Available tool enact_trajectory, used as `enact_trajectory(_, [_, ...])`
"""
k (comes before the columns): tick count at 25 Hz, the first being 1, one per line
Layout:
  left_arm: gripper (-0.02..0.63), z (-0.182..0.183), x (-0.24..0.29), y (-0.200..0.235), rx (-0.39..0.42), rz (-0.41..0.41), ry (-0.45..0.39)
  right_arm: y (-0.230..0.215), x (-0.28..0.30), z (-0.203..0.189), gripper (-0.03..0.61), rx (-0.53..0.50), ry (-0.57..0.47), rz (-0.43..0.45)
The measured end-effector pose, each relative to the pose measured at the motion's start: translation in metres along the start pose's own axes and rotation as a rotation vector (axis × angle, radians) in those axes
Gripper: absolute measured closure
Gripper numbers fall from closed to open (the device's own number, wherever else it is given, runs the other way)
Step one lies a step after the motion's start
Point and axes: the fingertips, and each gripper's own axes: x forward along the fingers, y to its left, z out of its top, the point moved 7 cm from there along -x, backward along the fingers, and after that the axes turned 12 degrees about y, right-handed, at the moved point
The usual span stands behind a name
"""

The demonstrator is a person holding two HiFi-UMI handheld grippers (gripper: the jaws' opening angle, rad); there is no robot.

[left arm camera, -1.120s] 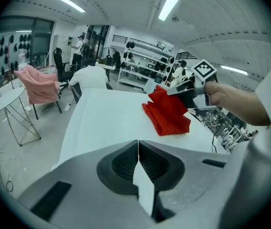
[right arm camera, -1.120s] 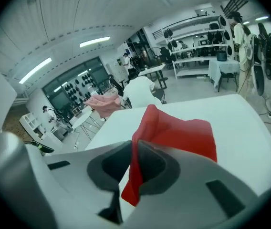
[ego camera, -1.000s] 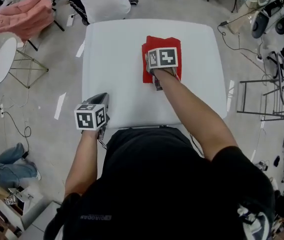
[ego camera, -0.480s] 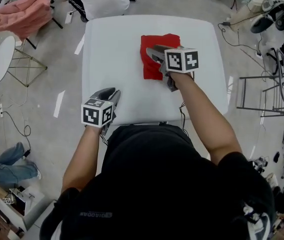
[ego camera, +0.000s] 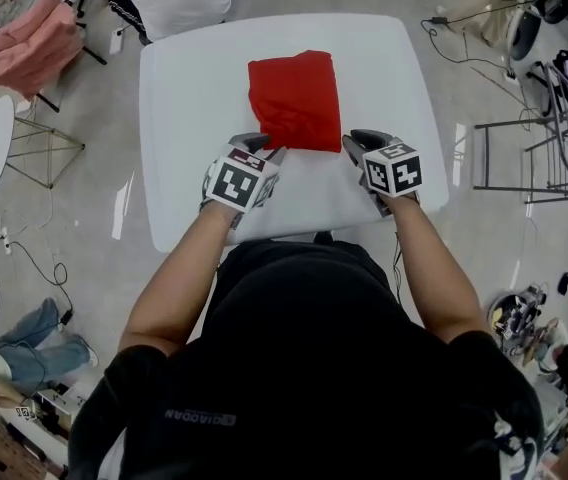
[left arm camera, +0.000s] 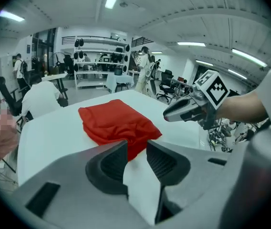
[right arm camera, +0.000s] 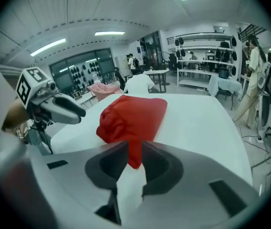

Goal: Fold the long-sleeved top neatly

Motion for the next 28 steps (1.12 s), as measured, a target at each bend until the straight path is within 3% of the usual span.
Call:
enact_trajectory(5, [0.491,0.016,0.039,0.000,0.110,0.096,0.115,0.004,0.009,-0.024,0.480,-0.004,0.020,0.003])
enact_trajectory(10, [0.489,0.014,0.063,0.002,0.135,0.118,0.189,0.003,0.011,-0.035,0.479,0.009,0.025,0.030])
enact_trajectory(14, [0.491,0.004,0.077,0.014,0.065,0.155,0.233,0.002,0.012,-0.035,0.478,-0.002,0.016,0.039])
enact_trajectory(18, [0.575,-0.005,0.065,0.022,-0.049,0.105,0.184,0.003,0.015,-0.034,0.477,-0.084,0.027,0.019])
enact_trajectory(24, [0.581,-0.016,0.023,0.028,-0.168,-0.027,0.055,0.017,0.032,-0.032,0.448,-0.380,0.093,-0.107])
enact_trajectory(28, [0.581,-0.020,0.011,0.033,-0.219,-0.080,0.024,0.021,0.053,-0.039,0.436,-0.517,0.155,-0.217])
